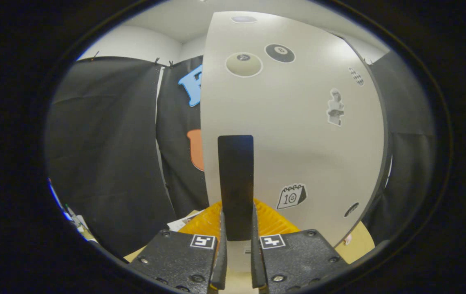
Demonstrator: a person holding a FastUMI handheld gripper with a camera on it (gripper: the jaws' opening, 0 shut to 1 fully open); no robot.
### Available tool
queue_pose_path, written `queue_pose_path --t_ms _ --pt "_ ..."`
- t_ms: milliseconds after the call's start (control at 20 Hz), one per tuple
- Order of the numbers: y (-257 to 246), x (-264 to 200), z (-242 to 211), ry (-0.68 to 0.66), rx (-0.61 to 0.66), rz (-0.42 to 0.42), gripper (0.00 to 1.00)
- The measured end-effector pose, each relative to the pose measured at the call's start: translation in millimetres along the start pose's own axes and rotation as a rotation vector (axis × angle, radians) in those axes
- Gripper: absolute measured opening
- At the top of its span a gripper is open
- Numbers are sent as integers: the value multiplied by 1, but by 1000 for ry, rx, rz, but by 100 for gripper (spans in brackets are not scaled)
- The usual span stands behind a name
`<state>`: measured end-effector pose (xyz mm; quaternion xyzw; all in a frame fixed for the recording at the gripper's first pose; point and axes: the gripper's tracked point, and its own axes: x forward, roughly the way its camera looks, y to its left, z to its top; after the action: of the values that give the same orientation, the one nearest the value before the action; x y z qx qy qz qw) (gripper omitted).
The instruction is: Open the shoe cabinet door, grab the shoes and put them into the shoe cabinet, then close the shoe cabinet door.
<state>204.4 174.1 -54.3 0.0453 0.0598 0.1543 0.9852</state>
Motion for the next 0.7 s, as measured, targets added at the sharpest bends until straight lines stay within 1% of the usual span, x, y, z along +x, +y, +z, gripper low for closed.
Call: queue_pose_path --t_ms 350,700 --pt "-16 -54 -6 -5 5 -17 26" --pt "-33 -103 -9 2 49 -29 25"
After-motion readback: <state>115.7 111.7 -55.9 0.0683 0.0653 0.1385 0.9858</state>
